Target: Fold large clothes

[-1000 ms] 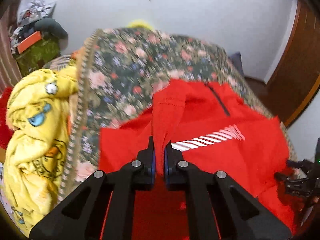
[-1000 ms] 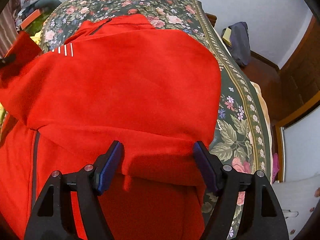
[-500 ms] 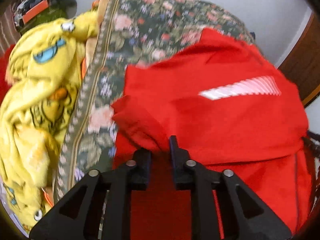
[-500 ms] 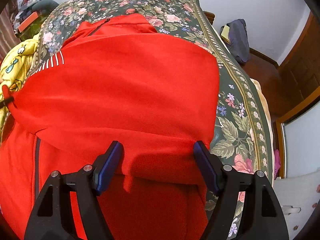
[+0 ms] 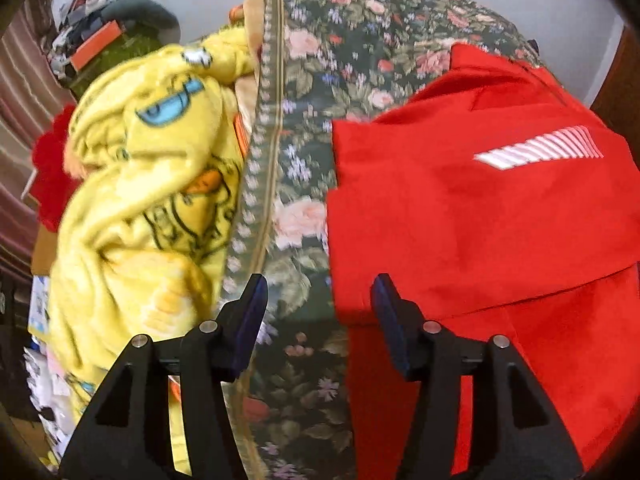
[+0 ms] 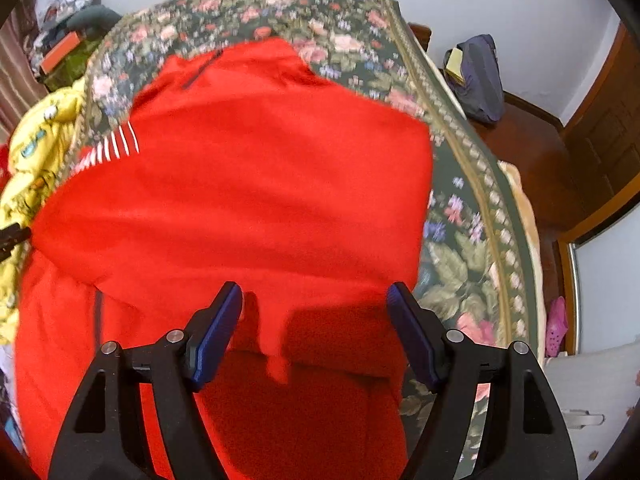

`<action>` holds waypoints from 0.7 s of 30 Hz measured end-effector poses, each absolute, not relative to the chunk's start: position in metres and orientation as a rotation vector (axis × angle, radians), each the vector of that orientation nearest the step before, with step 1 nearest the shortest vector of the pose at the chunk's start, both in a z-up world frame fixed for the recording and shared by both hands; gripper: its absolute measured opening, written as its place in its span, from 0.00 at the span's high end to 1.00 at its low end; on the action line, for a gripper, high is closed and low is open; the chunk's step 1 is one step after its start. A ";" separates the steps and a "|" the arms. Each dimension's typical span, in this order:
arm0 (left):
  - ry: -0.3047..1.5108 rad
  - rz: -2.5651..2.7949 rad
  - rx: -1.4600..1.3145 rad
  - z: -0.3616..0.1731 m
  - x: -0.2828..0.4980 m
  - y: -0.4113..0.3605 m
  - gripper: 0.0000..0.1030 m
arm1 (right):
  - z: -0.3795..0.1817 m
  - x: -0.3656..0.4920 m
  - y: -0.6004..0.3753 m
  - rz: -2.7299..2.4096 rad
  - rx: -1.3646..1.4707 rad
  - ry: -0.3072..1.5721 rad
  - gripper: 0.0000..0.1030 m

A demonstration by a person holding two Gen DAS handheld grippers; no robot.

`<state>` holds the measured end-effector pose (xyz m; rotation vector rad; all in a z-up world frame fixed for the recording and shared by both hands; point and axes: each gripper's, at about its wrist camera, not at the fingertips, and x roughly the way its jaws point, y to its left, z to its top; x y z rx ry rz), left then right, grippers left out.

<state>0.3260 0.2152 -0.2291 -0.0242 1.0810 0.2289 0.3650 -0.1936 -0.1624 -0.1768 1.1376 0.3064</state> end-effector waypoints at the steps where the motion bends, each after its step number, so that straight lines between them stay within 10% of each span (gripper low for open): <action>1: 1.072 0.223 -0.015 -0.224 0.328 0.214 0.47 | -0.157 0.367 -0.195 0.308 -0.170 1.125 0.30; 21: 0.917 -0.002 -0.001 -0.157 0.491 0.136 0.39 | -0.098 0.471 -0.154 0.382 -0.040 0.971 0.30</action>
